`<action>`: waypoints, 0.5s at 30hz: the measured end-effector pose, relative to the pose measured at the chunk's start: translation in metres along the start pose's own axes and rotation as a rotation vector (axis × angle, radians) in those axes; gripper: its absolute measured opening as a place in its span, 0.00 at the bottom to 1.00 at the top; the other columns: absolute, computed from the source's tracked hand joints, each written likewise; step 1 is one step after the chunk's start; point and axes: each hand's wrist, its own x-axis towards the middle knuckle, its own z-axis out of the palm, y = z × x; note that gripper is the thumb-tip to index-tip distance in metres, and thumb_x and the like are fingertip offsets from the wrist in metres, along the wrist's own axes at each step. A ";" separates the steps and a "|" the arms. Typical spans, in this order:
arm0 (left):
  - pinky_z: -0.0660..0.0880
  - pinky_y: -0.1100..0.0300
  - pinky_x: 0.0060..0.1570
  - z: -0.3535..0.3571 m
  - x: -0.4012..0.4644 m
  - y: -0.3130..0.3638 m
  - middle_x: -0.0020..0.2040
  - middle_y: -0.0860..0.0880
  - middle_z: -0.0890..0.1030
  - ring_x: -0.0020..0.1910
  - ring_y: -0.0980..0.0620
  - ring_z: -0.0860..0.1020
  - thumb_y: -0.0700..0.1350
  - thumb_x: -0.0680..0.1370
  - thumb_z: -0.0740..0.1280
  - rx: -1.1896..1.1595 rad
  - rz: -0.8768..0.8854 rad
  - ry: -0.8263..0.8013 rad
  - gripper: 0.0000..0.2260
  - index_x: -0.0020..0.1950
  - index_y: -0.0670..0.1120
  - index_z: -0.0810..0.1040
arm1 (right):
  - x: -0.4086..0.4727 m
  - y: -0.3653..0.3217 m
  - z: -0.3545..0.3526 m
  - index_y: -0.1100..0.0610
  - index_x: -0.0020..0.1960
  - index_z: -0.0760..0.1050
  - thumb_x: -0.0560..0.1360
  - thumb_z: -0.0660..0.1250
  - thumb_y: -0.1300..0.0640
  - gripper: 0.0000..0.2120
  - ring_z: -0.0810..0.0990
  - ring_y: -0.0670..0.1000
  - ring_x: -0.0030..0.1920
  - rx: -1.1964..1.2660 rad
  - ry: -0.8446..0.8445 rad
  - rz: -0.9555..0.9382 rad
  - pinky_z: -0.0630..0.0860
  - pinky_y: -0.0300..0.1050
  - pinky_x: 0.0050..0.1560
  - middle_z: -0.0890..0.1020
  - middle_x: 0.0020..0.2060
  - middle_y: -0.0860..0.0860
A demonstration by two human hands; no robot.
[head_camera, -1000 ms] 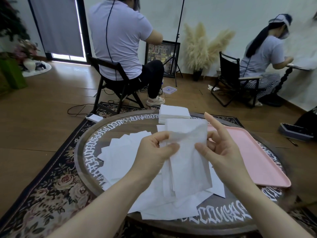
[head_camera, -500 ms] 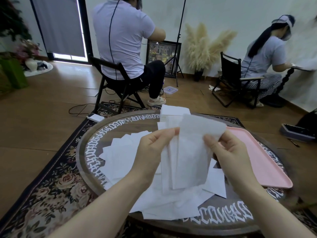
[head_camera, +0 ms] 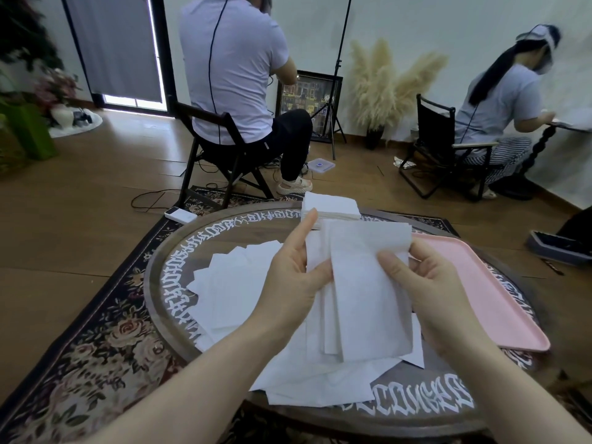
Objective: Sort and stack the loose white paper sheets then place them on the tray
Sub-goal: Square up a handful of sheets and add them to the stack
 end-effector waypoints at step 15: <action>0.76 0.58 0.60 0.001 -0.002 0.004 0.66 0.49 0.79 0.64 0.50 0.78 0.35 0.82 0.61 -0.010 -0.058 -0.007 0.23 0.75 0.52 0.67 | -0.002 0.000 0.004 0.54 0.54 0.80 0.76 0.68 0.58 0.08 0.86 0.49 0.42 -0.054 0.027 -0.001 0.78 0.36 0.34 0.87 0.45 0.52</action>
